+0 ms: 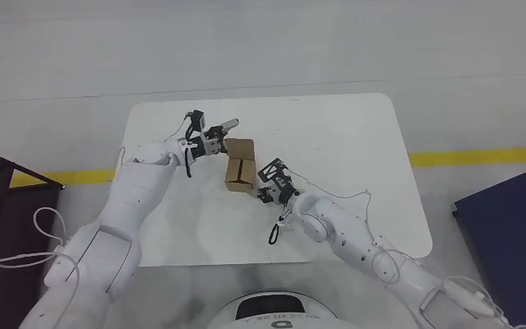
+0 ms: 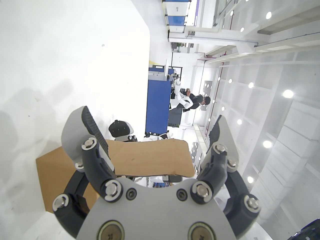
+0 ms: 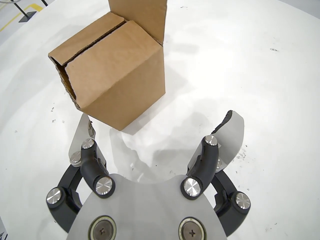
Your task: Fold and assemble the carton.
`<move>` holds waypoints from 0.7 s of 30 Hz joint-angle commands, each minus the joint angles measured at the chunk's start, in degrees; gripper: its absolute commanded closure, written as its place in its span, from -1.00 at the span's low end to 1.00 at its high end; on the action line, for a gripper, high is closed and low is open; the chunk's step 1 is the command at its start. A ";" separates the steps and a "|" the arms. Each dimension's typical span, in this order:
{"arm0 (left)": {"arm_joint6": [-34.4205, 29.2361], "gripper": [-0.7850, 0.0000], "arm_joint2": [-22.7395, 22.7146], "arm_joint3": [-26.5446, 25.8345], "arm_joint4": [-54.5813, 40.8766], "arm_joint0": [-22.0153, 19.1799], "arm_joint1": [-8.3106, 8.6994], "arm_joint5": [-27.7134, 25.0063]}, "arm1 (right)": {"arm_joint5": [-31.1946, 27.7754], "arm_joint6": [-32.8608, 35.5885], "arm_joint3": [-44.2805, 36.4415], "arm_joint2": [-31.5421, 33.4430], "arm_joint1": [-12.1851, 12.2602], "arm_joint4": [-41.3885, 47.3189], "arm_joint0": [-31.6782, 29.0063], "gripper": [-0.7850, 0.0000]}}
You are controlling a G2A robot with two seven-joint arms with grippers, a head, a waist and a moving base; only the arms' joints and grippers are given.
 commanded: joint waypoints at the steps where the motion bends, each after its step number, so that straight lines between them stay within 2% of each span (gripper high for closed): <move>1: -2.16 -1.00 0.13 1.42 0.21 -0.43 -0.17 0.34 | -1.26 -0.50 -0.04 1.25 0.22 0.99 -0.54 -1.00; 6: -7.17 -1.00 -0.93 5.01 -0.49 -1.00 0.18 -1.21 | -1.08 -1.34 -0.55 4.49 1.01 0.02 -2.62 -1.00; 13: -15.93 -1.00 -2.39 4.61 -1.69 -0.33 0.96 -3.19 | 1.57 -0.41 -1.06 7.29 1.33 -1.91 -3.96 -1.00; 21: -16.96 -1.00 -4.76 2.56 -4.35 2.89 2.01 -2.16 | 2.85 -0.82 -1.96 9.66 1.32 -3.10 -5.00 -1.00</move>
